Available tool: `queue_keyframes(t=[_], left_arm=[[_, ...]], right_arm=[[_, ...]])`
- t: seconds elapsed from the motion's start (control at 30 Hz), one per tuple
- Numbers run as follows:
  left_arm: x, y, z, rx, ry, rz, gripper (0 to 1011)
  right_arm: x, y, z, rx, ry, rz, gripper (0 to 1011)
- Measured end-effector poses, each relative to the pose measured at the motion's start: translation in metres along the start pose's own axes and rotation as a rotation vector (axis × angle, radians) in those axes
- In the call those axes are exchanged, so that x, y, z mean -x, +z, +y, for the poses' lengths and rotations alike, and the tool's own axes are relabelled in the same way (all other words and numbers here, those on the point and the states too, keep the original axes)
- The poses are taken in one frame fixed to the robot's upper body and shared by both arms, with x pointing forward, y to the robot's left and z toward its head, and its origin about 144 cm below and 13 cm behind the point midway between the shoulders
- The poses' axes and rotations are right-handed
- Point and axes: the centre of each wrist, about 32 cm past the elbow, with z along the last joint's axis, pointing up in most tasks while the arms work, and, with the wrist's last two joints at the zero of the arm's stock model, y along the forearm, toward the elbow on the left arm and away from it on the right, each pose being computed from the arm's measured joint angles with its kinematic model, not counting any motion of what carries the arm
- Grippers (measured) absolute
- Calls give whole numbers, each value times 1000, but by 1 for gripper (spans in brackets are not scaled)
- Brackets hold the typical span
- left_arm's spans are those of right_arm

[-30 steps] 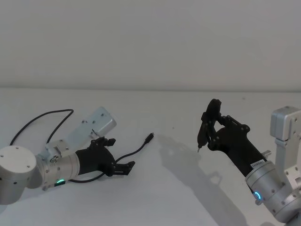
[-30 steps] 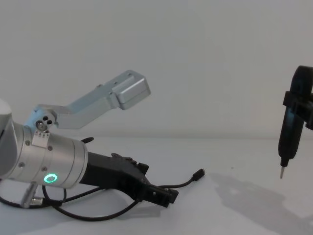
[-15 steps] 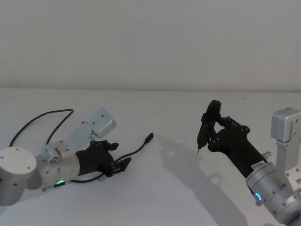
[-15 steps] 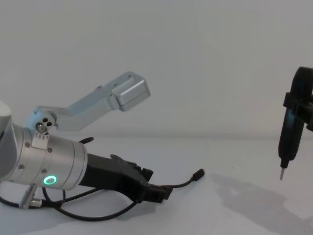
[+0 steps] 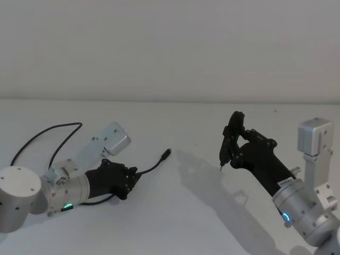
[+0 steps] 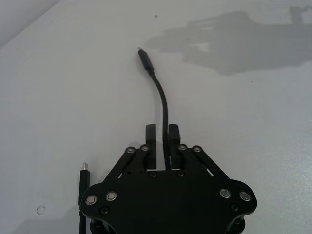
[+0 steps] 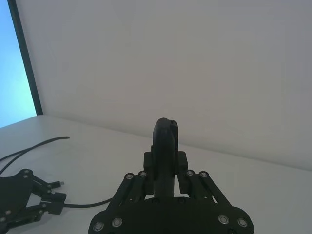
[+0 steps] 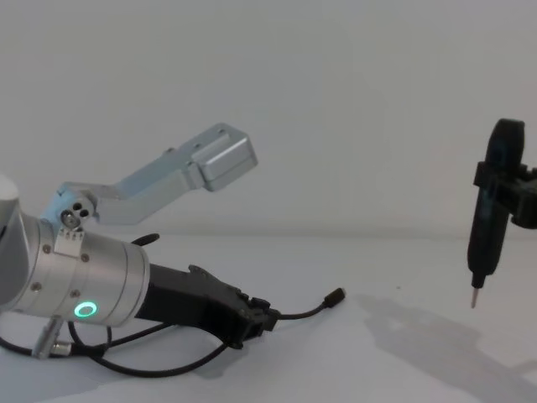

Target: Pick up the data cable with the one hand.

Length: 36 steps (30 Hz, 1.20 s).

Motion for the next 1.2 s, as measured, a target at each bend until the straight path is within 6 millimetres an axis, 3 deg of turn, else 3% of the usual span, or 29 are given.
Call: queue_keyframes(t=[0.2,1.2], left_arm=[[0,0,0,-1,1,0,38],[-1,0,0,-2,-26,-18,38]], right_arm=[[0,-2,9,7,8,-4,275],[8,-9,55,12,74,-33,275]])
